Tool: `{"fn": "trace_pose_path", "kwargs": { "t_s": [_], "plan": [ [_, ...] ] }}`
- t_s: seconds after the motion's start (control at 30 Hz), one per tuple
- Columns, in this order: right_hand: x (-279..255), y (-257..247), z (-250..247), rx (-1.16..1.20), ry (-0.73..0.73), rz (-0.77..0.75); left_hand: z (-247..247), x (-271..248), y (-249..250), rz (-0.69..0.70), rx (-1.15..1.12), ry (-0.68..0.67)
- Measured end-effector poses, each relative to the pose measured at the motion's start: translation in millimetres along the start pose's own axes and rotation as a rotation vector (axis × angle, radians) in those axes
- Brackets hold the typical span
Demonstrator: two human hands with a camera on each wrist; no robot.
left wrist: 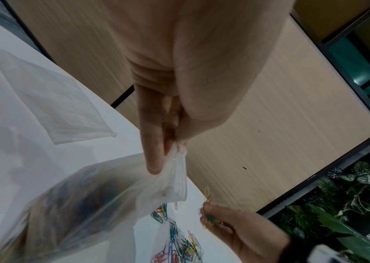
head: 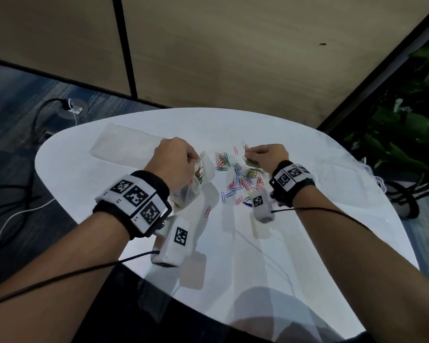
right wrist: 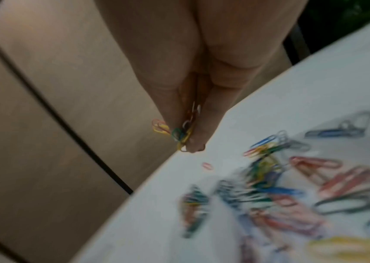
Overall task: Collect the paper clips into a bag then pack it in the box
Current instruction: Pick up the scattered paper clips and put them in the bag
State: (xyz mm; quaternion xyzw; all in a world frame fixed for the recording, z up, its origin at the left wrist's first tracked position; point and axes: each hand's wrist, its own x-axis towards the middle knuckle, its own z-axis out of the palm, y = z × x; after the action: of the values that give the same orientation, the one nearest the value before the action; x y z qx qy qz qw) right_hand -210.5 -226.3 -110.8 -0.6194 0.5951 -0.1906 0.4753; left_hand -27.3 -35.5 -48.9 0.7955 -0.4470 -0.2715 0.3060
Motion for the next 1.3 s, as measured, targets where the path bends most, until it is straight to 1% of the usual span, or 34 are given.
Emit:
{"fn": "trace_pose_path", "kwargs": {
  "t_s": [0.07, 0.13, 0.2, 0.27, 0.33, 0.43, 0.5, 0.57, 0.63, 0.7, 0.73, 0.8, 0.83, 0.87, 0.9, 0.93, 0.97, 1.0, 1.07, 1.1, 1.13, 1.2, 1.23, 1.27, 1.3],
  "plan": [
    [-24, -13, -3, 0.389, -0.148, 0.039, 0, -1, 1, -0.015, -0.002, -0.001],
    [-51, -28, 4, 0.598, -0.329, 0.041, 0, -3, 2, -0.033, -0.018, -0.008],
    [-74, -42, 18, 0.679, -0.447, 0.044, 0, -4, 4, -0.037, -0.029, -0.005],
    [-90, -47, 37, 0.658, -0.486, 0.05, 0, -4, 4, -0.038, -0.031, -0.003],
    [-102, -45, 58, 0.497, -0.436, -0.008, -1, -5, 5, -0.039, -0.023, 0.0],
    [-110, -40, 78, -0.019, -0.198, -0.264, -2, -4, 5, -0.044, -0.019, 0.021],
    [-115, -45, 82, -0.276, -0.106, -0.433, -1, -3, 5, -0.04, -0.014, 0.012],
    [-116, -52, 84, -0.481, -0.101, -0.526, -1, -3, 4, -0.038, -0.018, 0.005],
    [-114, -59, 84, -0.659, -0.16, -0.522, -1, -3, 4, -0.035, -0.029, 0.005],
    [-111, -64, 79, -0.704, -0.221, -0.518, -3, -3, 2, -0.029, -0.036, 0.017],
    [-110, -66, 74, -0.669, -0.222, -0.53, -4, -2, 1, -0.03, -0.044, 0.021],
    [-106, -68, 62, -0.508, -0.183, -0.545, -7, 0, -3, -0.045, -0.069, 0.026],
    [-100, -66, 55, -0.378, -0.167, -0.519, -9, 0, -5, -0.046, -0.068, 0.028],
    [-91, -63, 48, -0.236, -0.158, -0.464, -12, -1, -7, -0.041, -0.06, 0.03],
    [-77, -57, 43, -0.143, -0.139, -0.408, -14, -2, -10, -0.033, -0.053, 0.03],
    [-61, -48, 40, -0.134, -0.111, -0.36, -16, -3, -13, -0.029, -0.05, 0.03],
    [-40, -37, 39, -0.219, -0.079, -0.327, -19, -3, -15, -0.029, -0.048, 0.034],
    [-21, -27, 39, -0.374, -0.065, -0.294, -20, -4, -17, -0.031, -0.044, 0.04],
    [9, -9, 43, -0.653, -0.102, -0.236, -21, -5, -19, -0.027, -0.026, 0.044],
    [20, -1, 47, -0.763, -0.144, -0.251, -21, -5, -18, -0.023, -0.018, 0.043],
    [27, 4, 52, -0.845, -0.195, -0.269, -21, -4, -17, -0.018, -0.012, 0.039],
    [30, 11, 62, -1.005, -0.306, -0.36, -20, -3, -15, -0.012, -0.01, 0.03],
    [30, 16, 68, -1.083, -0.367, -0.429, -19, -2, -15, -0.012, -0.012, 0.028],
    [26, 20, 71, -1.126, -0.409, -0.5, -18, -1, -14, -0.013, -0.013, 0.028],
    [22, 23, 73, -1.14, -0.418, -0.551, -18, 0, -14, -0.015, -0.013, 0.028]
  ]
}}
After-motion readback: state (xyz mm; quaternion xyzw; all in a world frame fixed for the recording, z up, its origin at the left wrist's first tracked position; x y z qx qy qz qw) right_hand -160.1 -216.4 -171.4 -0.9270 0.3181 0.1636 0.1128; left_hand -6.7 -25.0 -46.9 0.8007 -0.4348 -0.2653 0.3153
